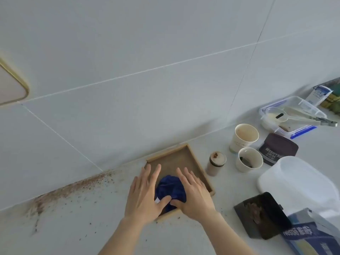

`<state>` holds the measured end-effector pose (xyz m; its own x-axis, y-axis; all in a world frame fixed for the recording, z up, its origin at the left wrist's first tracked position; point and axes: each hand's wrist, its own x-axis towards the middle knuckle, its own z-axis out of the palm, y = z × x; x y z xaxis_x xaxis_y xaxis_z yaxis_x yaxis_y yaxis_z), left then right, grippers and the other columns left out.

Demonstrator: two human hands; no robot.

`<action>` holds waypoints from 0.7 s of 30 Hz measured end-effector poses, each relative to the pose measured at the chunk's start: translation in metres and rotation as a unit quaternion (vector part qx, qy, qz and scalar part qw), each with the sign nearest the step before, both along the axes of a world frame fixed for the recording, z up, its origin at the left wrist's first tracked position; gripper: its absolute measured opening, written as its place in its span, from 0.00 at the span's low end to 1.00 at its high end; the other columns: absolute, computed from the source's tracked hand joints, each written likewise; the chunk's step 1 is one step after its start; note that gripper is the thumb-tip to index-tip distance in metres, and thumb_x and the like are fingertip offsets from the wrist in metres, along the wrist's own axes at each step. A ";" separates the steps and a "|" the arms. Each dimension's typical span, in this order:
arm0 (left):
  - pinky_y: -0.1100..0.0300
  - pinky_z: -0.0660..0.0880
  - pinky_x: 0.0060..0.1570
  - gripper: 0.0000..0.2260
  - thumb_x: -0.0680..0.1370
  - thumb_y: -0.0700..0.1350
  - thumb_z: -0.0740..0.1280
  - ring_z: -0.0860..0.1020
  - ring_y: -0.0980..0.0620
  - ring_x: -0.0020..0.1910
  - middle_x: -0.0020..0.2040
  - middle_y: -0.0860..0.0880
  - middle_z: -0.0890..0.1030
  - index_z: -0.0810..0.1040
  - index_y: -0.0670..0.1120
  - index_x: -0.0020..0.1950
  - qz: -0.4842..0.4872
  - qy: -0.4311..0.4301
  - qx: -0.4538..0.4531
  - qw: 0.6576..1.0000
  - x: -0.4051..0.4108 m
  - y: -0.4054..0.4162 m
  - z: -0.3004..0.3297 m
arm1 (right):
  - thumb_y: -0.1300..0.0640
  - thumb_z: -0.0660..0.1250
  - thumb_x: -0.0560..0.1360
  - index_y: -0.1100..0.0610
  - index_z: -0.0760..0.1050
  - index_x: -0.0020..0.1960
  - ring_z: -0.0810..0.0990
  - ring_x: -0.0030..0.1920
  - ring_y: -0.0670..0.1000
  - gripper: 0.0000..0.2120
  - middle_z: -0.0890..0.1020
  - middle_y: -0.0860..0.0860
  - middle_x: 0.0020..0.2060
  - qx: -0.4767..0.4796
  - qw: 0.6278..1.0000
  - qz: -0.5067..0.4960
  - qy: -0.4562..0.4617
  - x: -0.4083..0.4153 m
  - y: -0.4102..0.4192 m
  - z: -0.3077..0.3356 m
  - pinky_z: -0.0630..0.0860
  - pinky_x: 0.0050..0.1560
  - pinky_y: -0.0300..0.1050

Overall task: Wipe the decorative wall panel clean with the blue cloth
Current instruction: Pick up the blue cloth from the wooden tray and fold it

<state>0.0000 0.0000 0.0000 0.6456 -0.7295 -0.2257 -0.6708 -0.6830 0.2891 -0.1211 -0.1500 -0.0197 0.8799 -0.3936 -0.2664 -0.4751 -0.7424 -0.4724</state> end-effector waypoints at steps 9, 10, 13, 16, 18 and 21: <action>0.56 0.63 0.75 0.28 0.81 0.57 0.66 0.72 0.50 0.71 0.67 0.54 0.80 0.62 0.57 0.79 0.014 -0.018 0.043 0.999 -0.016 -0.012 -0.017 | 0.56 0.68 0.81 0.48 0.63 0.80 0.76 0.67 0.54 0.29 0.75 0.49 0.71 -0.018 1.000 -0.017 0.015 -0.005 -0.004 -0.017 0.75 0.65 0.48; 0.57 0.65 0.72 0.25 0.81 0.55 0.67 0.74 0.50 0.68 0.63 0.55 0.82 0.65 0.57 0.77 0.018 -0.021 0.041 0.999 -0.016 -0.014 -0.016 | 0.59 0.67 0.81 0.48 0.66 0.78 0.78 0.64 0.54 0.28 0.77 0.49 0.68 -0.014 0.999 -0.026 0.014 -0.005 -0.005 -0.017 0.77 0.61 0.48; 0.58 0.69 0.66 0.15 0.83 0.52 0.65 0.76 0.51 0.63 0.60 0.56 0.84 0.72 0.56 0.69 0.029 -0.020 0.029 0.999 -0.017 -0.019 -0.010 | 0.65 0.65 0.78 0.48 0.73 0.72 0.81 0.56 0.54 0.24 0.80 0.49 0.61 -0.002 0.999 -0.048 0.008 -0.006 -0.007 -0.014 0.79 0.53 0.47; 0.58 0.70 0.63 0.11 0.83 0.52 0.64 0.76 0.50 0.62 0.60 0.56 0.83 0.75 0.56 0.66 0.038 -0.026 0.020 0.999 -0.014 -0.022 0.002 | 0.66 0.65 0.77 0.49 0.77 0.67 0.81 0.53 0.53 0.22 0.81 0.48 0.58 -0.012 0.998 -0.054 0.004 -0.007 -0.011 -0.006 0.80 0.51 0.47; 0.59 0.70 0.62 0.10 0.84 0.51 0.63 0.76 0.50 0.62 0.61 0.55 0.83 0.76 0.56 0.65 0.037 -0.032 0.009 0.999 -0.011 -0.020 0.013 | 0.65 0.65 0.77 0.48 0.78 0.65 0.81 0.53 0.53 0.20 0.81 0.48 0.57 -0.024 0.998 -0.051 -0.005 -0.007 -0.013 0.002 0.80 0.52 0.47; 0.59 0.70 0.60 0.10 0.85 0.51 0.61 0.75 0.50 0.61 0.59 0.54 0.82 0.77 0.56 0.64 0.043 -0.040 -0.011 0.998 -0.001 -0.013 0.033 | 0.64 0.64 0.78 0.48 0.78 0.65 0.80 0.54 0.52 0.18 0.82 0.48 0.56 -0.039 0.998 -0.043 -0.020 -0.005 -0.014 0.020 0.77 0.50 0.44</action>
